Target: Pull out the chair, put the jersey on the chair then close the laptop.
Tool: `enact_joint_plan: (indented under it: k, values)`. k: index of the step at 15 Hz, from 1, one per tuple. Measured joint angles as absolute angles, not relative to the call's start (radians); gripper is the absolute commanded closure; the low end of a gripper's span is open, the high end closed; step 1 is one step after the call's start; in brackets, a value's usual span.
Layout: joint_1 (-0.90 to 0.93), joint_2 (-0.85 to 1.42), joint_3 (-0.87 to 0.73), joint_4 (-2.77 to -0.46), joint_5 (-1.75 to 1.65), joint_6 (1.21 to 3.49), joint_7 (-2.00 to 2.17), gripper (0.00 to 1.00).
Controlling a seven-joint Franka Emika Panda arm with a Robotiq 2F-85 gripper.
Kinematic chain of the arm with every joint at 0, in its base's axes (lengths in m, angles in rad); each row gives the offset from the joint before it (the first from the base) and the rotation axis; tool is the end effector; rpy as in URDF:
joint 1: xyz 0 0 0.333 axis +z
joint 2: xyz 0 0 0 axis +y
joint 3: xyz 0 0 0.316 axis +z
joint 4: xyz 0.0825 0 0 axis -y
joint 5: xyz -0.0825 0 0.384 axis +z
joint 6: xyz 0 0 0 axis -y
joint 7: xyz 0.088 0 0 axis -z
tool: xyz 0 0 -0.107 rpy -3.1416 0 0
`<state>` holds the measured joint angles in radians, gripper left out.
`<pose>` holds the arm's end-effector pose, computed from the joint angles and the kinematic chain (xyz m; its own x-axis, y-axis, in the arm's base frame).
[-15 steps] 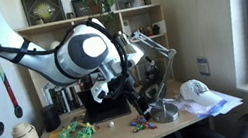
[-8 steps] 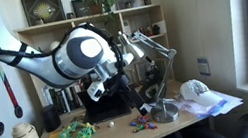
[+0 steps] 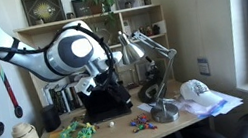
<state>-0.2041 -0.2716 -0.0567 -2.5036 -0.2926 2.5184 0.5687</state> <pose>0.4478 -0.1171 0.4106 0.7737 -0.5393 0.3324 -0.5829 -0.8115 0.0403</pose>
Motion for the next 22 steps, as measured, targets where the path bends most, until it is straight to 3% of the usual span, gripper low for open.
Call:
enact_joint_plan:
  k: [10, 16, 22]
  values:
    - [0.08, -0.246, 0.016, -2.482, 0.083, 2.726, 0.157, 0.0]
    - [0.271, -0.131, 0.015, -2.337, 0.361, 2.786, -0.198, 0.0]
    - [0.311, -0.03, 0.013, -2.215, 0.464, 2.786, -0.365, 0.0]
